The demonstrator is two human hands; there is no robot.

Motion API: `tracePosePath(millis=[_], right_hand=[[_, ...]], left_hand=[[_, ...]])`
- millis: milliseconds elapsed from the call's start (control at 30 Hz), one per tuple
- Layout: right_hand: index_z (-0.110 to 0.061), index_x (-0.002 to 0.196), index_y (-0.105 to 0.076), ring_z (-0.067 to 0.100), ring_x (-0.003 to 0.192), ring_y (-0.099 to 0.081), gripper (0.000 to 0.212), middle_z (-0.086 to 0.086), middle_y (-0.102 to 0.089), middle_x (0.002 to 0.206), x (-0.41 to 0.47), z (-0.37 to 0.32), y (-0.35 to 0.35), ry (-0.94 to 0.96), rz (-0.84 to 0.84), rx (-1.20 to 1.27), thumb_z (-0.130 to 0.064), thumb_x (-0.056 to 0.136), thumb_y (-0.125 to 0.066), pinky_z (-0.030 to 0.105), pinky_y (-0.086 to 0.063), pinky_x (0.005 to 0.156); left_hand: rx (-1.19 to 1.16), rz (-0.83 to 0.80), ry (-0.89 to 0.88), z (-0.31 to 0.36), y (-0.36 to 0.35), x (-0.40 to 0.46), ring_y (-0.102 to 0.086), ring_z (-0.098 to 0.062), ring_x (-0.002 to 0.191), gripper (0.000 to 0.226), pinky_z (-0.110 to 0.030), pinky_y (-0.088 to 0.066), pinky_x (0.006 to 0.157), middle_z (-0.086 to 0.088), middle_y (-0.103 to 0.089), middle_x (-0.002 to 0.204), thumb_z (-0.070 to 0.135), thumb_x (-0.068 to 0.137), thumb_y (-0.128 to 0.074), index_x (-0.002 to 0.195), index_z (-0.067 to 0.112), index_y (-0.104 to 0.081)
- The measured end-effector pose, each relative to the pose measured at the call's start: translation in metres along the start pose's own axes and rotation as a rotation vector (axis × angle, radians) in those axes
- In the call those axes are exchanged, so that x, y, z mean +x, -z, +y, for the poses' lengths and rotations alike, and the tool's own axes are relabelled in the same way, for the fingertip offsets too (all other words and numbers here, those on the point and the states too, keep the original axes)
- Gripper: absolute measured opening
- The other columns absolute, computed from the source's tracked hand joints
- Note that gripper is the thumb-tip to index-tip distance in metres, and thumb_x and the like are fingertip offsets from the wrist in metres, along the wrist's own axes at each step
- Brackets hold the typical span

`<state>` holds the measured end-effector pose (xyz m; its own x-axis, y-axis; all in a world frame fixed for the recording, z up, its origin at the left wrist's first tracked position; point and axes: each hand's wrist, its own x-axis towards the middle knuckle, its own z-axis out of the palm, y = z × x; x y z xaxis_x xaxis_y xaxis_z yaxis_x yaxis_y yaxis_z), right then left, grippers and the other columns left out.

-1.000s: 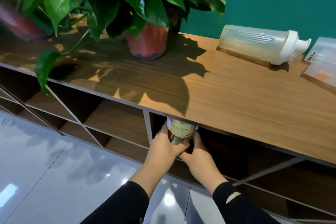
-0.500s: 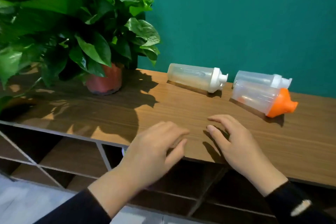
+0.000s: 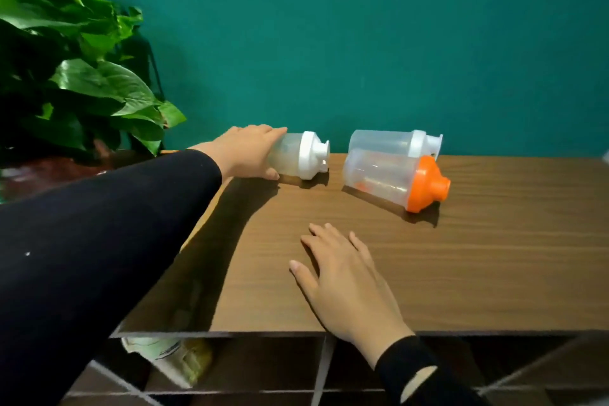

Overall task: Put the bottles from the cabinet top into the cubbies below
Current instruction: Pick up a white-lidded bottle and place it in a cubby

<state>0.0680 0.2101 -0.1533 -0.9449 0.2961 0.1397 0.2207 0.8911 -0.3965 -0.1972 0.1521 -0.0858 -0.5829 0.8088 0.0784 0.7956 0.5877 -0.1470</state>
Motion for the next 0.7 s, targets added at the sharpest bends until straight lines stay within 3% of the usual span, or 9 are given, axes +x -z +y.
tracePosePath(millis=[133, 233, 333, 400, 467, 567, 700], right_hand=[[-0.030, 0.149, -0.042, 0.007, 0.150, -0.020, 0.057, -0.011, -0.033, 0.160, 0.000, 0.001, -0.002, -0.009, 0.011, 0.013, -0.057, 0.099, -0.036, 0.040, -0.012, 0.125], [-0.031, 0.148, -0.042, 0.007, 0.149, -0.021, 0.059, -0.011, -0.035, 0.160, 0.001, 0.001, -0.003, -0.028, 0.014, 0.007, -0.061, 0.097, -0.037, 0.038, -0.010, 0.124], [-0.035, 0.148, -0.040, 0.011, 0.149, -0.022, 0.062, -0.013, -0.036, 0.158, -0.004, -0.002, 0.002, -0.074, -0.022, 0.078, -0.064, 0.094, -0.043, 0.035, -0.010, 0.118], [-0.037, 0.147, -0.041, 0.011, 0.144, -0.032, 0.060, -0.013, -0.043, 0.153, -0.010, -0.005, 0.010, -0.105, -0.023, 0.336, -0.060, 0.092, -0.051, 0.041, -0.022, 0.122], [-0.036, 0.145, -0.041, 0.003, 0.134, -0.044, 0.063, -0.015, -0.050, 0.146, -0.019, -0.022, 0.020, -0.109, 0.017, 0.752, -0.056, 0.088, -0.060, 0.044, -0.037, 0.116], [-0.033, 0.143, -0.040, 0.006, 0.128, -0.055, 0.076, -0.012, -0.058, 0.138, -0.048, -0.060, 0.033, 0.025, 0.109, 1.100, -0.060, 0.078, -0.067, 0.041, -0.047, 0.106], [-0.033, 0.134, -0.052, 0.010, 0.120, -0.063, 0.072, -0.009, -0.068, 0.129, -0.104, -0.091, 0.038, 0.107, 0.178, 1.350, -0.043, 0.071, -0.084, 0.026, -0.054, 0.092]], left_hand=[[-0.007, 0.026, 0.007, 0.003, 0.000, -0.001, -0.055, -0.029, 0.116, 0.099, -0.048, -0.053, 0.096, -0.008, -0.051, 0.131, 0.062, 0.065, -0.080, 0.145, 0.021, -0.039], [-0.059, 0.044, 0.015, 0.008, 0.001, -0.028, -0.062, -0.028, 0.104, 0.091, -0.045, -0.055, 0.087, -0.006, -0.060, 0.124, 0.062, 0.062, -0.078, 0.134, 0.020, -0.042], [-0.135, 0.166, 0.069, 0.018, 0.003, -0.075, -0.063, -0.025, 0.096, 0.083, -0.041, -0.056, 0.080, -0.004, -0.065, 0.117, 0.062, 0.065, -0.074, 0.130, 0.023, -0.041], [-0.306, 0.265, 0.137, 0.031, 0.008, -0.112, -0.062, -0.023, 0.104, 0.087, -0.041, -0.057, 0.083, -0.002, -0.060, 0.124, 0.061, 0.066, -0.076, 0.135, 0.026, -0.037], [-0.466, 0.386, 0.189, 0.051, 0.019, -0.152, -0.058, -0.021, 0.113, 0.096, -0.042, -0.056, 0.090, 0.000, -0.054, 0.130, 0.060, 0.064, -0.081, 0.140, 0.029, -0.032], [-0.711, 0.519, 0.185, 0.089, 0.034, -0.214, -0.047, -0.013, 0.125, 0.107, -0.033, -0.047, 0.099, 0.003, -0.045, 0.138, 0.053, 0.064, -0.085, 0.149, 0.030, -0.026], [-1.118, 0.445, 0.074, 0.130, 0.028, -0.297, -0.036, -0.002, 0.142, 0.106, -0.021, -0.033, 0.113, 0.014, -0.035, 0.154, 0.036, 0.072, -0.080, 0.157, 0.027, -0.017]])
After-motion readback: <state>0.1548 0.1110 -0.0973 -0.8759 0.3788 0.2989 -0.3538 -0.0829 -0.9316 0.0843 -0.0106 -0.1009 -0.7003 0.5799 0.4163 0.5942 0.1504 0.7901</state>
